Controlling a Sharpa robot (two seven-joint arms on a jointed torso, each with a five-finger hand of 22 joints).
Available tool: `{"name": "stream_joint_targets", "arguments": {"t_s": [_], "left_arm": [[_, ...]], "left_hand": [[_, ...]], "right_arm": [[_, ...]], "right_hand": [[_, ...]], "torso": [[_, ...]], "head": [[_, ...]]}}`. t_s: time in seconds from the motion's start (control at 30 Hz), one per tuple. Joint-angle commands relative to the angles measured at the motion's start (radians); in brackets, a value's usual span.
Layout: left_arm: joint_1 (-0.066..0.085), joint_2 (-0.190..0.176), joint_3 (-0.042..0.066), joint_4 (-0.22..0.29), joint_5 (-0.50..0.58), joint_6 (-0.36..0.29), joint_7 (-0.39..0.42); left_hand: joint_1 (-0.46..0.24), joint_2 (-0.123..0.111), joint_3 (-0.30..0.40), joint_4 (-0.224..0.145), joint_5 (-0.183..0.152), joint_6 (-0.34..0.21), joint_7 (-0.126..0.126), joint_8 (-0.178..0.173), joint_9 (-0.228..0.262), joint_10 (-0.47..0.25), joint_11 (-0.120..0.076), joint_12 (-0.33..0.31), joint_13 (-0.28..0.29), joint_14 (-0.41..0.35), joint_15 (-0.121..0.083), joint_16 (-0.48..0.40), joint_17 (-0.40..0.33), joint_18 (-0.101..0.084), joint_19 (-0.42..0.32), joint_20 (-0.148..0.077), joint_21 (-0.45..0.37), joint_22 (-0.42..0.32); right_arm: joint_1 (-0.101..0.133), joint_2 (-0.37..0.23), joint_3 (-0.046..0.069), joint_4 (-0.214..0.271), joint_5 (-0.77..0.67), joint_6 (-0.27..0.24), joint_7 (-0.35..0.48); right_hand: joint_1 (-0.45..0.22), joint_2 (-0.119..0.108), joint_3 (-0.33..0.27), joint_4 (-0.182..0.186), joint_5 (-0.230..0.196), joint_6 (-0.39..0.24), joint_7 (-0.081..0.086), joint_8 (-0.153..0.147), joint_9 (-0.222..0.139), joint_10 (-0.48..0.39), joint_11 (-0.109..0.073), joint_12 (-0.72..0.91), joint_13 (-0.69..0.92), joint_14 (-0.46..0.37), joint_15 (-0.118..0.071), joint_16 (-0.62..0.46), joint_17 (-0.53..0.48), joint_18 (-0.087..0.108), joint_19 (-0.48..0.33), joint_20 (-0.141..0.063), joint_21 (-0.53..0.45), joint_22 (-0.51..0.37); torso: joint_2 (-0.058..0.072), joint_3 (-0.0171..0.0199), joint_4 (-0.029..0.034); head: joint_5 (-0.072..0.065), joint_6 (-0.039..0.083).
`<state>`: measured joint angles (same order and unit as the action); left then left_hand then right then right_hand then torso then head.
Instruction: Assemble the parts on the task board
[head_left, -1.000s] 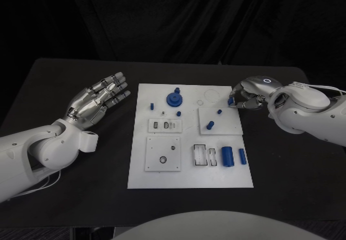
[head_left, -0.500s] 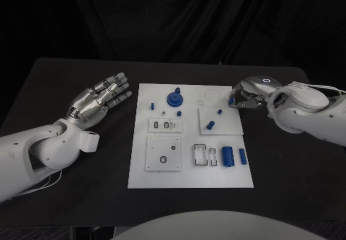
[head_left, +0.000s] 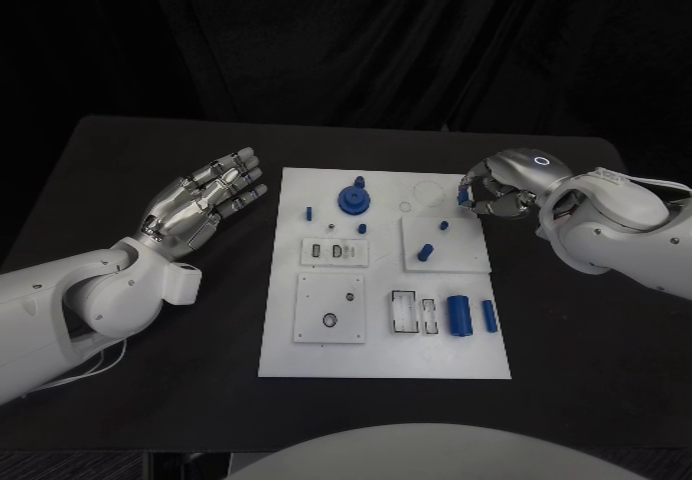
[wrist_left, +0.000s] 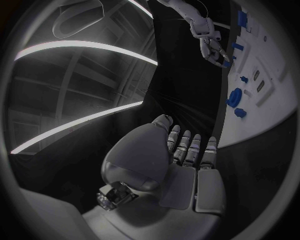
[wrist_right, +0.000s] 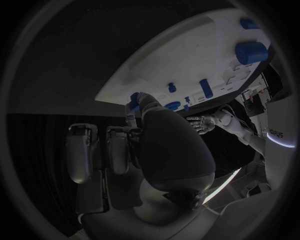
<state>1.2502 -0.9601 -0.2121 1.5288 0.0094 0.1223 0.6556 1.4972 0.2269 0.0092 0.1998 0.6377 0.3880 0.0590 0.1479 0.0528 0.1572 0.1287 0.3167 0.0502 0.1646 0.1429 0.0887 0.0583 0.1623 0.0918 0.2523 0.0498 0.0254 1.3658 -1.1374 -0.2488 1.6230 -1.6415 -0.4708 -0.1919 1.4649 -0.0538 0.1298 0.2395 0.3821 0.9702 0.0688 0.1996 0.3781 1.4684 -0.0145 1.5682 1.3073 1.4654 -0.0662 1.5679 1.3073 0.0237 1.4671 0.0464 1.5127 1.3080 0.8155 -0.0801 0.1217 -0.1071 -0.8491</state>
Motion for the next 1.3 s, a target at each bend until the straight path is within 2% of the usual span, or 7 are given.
{"name": "stream_joint_targets", "arguments": {"t_s": [0.03,0.33,0.5,0.8,1.03,1.23,1.3], "left_arm": [[-0.002,-0.002,0.001,0.004,0.0,0.012,0.006],[-0.002,0.004,0.001,0.002,0.0,0.012,0.006],[-0.003,0.007,0.001,0.0,0.0,0.016,0.003],[-0.003,0.004,0.001,-0.001,0.0,0.012,0.005],[-0.003,0.005,0.001,0.002,0.0,0.012,0.002],[-0.003,0.01,0.001,-0.002,0.0,0.016,0.005],[-0.003,0.012,0.001,-0.004,0.0,0.017,0.005]], "left_hand": [[-0.01,0.002,0.006,0.0,-0.001,-0.007,0.002,-0.003,-0.001,-0.004,-0.001,-0.002,-0.001,0.0,0.005,0.001,-0.001,0.019,0.001,0.011,0.0,0.0],[-0.01,0.002,0.006,0.0,-0.001,-0.007,0.002,-0.003,-0.001,-0.004,-0.001,-0.002,-0.001,0.0,0.005,0.001,-0.001,0.019,0.001,0.011,0.0,0.0],[-0.01,0.002,0.007,0.0,-0.001,-0.009,0.002,-0.004,-0.001,-0.005,0.0,-0.003,-0.001,0.0,0.005,0.001,-0.001,0.019,0.0,0.011,0.0,0.0],[-0.011,0.001,0.008,-0.001,-0.001,-0.009,0.002,-0.004,-0.001,-0.005,0.0,-0.003,-0.001,0.001,0.006,0.002,-0.001,0.019,0.001,0.011,0.0,0.0],[-0.011,0.001,0.008,-0.001,-0.001,-0.009,0.002,-0.004,-0.001,-0.005,0.0,-0.003,-0.001,0.001,0.006,0.002,-0.001,0.019,0.001,0.011,0.0,0.0],[-0.012,0.001,0.01,-0.001,-0.001,-0.009,0.002,-0.004,-0.001,-0.005,0.0,-0.002,-0.001,0.002,0.006,0.002,-0.001,0.019,0.001,0.012,0.001,0.0],[-0.012,0.001,0.01,-0.001,-0.001,-0.009,0.002,-0.004,-0.001,-0.005,0.0,-0.002,-0.001,0.002,0.006,0.002,-0.001,0.019,0.001,0.012,0.001,0.0]], "right_arm": [[0.009,-0.008,0.001,0.035,-0.003,-0.102,0.026],[0.049,0.006,0.002,0.173,-0.01,-0.127,0.033],[0.045,0.056,0.002,0.231,-0.037,-0.075,0.022],[0.001,0.156,0.002,0.218,-0.047,0.012,-0.02],[-0.013,0.219,0.002,0.189,-0.089,0.05,-0.072],[-0.015,0.245,0.002,0.182,-0.101,0.093,-0.126],[-0.016,0.25,0.002,0.18,-0.103,0.104,-0.137]], "right_hand": [[0.009,-0.002,0.003,-0.003,0.008,0.016,-0.007,0.007,0.025,0.102,-0.008,0.003,0.263,0.105,-0.009,0.003,0.264,-0.009,0.07,-0.008,0.005,0.244],[0.008,-0.01,0.003,-0.004,0.027,0.023,-0.002,0.01,0.035,0.102,-0.005,0.003,0.263,0.105,-0.007,0.003,0.264,-0.01,0.071,-0.007,0.006,0.244],[0.005,-0.014,0.001,-0.004,0.026,0.029,-0.004,0.013,0.041,0.102,-0.005,0.003,0.263,0.105,-0.007,0.003,0.264,-0.01,0.073,-0.007,0.009,0.245],[0.001,-0.017,0.0,-0.007,0.027,0.041,-0.002,0.019,0.052,0.102,-0.004,0.003,0.263,0.105,-0.007,0.003,0.264,-0.009,0.07,-0.007,0.004,0.244],[0.004,-0.019,0.003,-0.014,0.042,0.044,0.0,0.02,0.058,0.102,-0.001,0.003,0.263,0.105,-0.005,0.003,0.264,-0.011,0.075,-0.006,0.012,0.246],[0.0,-0.023,0.003,-0.017,0.052,0.041,0.002,0.017,0.061,0.102,0.001,0.003,0.263,0.105,-0.004,0.003,0.264,-0.01,0.073,-0.005,0.008,0.245],[-0.002,-0.023,0.003,-0.017,0.055,0.039,0.003,0.015,0.061,0.102,0.002,0.003,0.263,0.105,-0.004,0.003,0.264,-0.009,0.071,-0.005,0.006,0.244]], "torso": [[0.0,0.0005,-0.0012],[0.0,0.0009,0.0005],[0.001,0.0012,-0.0032],[0.002,-0.0013,0.0056],[-0.001,-0.0031,0.0014],[0.001,0.0005,0.0032],[0.001,-0.0003,0.0047]], "head": [[0.003,-0.002],[0.0,-0.005],[0.004,-0.008],[0.002,-0.004],[0.009,-0.011],[0.002,-0.014],[0.0,-0.014]]}}
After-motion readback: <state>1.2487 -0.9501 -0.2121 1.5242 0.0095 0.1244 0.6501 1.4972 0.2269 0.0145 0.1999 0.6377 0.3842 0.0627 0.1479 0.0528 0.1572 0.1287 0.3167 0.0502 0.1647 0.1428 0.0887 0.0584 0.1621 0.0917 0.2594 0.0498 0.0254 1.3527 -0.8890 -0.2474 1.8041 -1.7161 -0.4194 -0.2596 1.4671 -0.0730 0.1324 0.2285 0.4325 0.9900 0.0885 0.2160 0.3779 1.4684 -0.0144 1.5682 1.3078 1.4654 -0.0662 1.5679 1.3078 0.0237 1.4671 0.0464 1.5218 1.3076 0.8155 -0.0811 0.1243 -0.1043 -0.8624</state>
